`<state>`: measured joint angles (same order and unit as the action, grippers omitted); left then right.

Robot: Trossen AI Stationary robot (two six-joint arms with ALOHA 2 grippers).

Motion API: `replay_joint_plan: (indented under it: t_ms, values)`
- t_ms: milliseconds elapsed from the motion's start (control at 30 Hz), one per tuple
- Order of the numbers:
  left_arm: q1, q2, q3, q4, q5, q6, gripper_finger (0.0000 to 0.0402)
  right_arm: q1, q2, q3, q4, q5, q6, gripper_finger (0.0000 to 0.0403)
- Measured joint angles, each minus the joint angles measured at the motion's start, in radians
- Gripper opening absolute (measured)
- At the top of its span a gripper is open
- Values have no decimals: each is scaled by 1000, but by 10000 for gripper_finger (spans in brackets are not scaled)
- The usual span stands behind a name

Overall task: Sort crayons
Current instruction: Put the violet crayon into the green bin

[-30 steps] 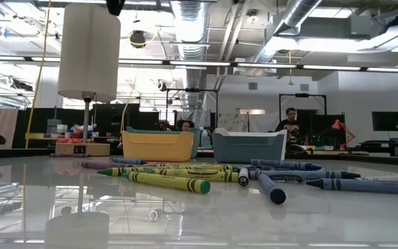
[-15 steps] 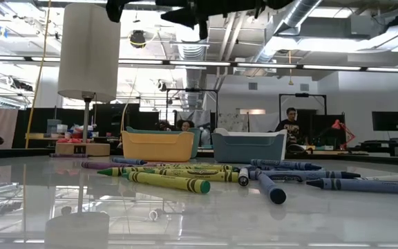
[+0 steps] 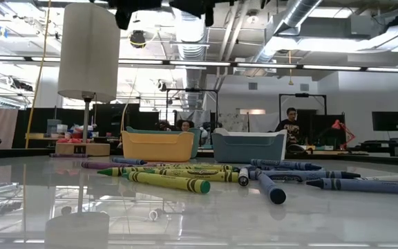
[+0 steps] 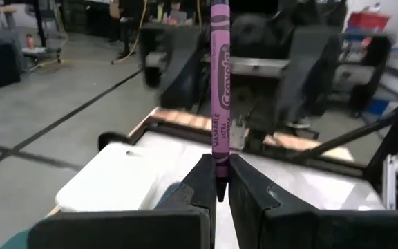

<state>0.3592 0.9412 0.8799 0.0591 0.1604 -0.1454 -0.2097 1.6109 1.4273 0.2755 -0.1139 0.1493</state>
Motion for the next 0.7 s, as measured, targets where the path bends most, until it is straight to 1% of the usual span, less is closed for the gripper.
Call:
replay_joint_plan:
  t_ms: [100, 267, 400, 467, 533, 633, 700]
  values:
    - [-2, 38, 0, 50, 0, -7, 11, -18, 0, 0, -1, -20, 0, 281]
    - [-2, 68, 0, 67, -11, -25, 11, -37, -6, 0, -1, -21, -1, 281]
    - [-2, 77, 0, 88, -21, -23, 11, -55, -10, 0, 2, -56, 0, 268]
    - [-2, 75, 1, 101, -37, -19, 11, -61, -7, 0, -5, -67, 0, 249]
    - [-2, 75, 1, 95, -39, -18, 11, -62, -4, 0, -8, -69, 0, 221]
    - [-1, 76, 1, 89, -42, -17, 11, -65, -4, 0, -2, -72, -1, 162]
    - [-1, 78, 1, 92, -42, -16, 11, -69, -4, 0, 2, -99, -9, 120]
